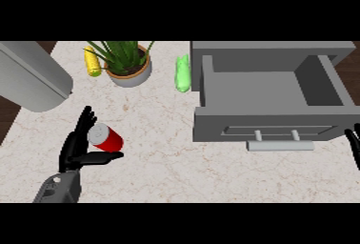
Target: Pick up the can, place it into the drawer and close the drawer
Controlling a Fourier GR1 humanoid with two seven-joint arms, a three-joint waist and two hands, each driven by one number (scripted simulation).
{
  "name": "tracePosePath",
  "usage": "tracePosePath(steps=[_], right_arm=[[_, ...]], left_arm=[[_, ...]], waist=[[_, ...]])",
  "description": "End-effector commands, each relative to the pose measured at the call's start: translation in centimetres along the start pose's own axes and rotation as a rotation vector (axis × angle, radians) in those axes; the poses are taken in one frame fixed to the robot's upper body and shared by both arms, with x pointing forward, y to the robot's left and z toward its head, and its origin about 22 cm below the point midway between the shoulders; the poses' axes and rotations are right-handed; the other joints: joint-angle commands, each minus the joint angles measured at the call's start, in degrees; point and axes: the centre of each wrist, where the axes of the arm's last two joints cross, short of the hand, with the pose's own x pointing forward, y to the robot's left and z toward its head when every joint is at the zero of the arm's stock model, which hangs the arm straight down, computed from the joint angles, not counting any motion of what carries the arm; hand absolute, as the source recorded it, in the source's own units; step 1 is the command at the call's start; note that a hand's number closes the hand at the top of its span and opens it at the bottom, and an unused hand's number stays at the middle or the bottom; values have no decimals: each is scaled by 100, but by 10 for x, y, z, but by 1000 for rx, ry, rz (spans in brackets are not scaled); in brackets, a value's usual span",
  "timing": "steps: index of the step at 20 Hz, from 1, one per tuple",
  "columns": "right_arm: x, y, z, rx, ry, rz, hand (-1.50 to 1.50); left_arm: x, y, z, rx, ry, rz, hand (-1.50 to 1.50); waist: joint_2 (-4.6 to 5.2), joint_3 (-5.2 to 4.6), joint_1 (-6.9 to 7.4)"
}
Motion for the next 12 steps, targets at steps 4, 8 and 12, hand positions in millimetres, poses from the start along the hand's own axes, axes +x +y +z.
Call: tracePosePath(steps=[4, 8, 12], right_arm=[[-2, 14, -4, -6, 2, -10, -150], [4, 9, -1, -14, 8, -11, -150], [8, 3, 12, -12, -13, -7, -150]], left_arm=[[6, -37, 3, -18, -9, 8, -150], [-7, -37, -18, -47, -34, 27, -150], [0, -41, -18, -64, -59, 28, 150]], waist=[[-6, 2, 26], [5, -2, -15], [-2, 0, -7]])
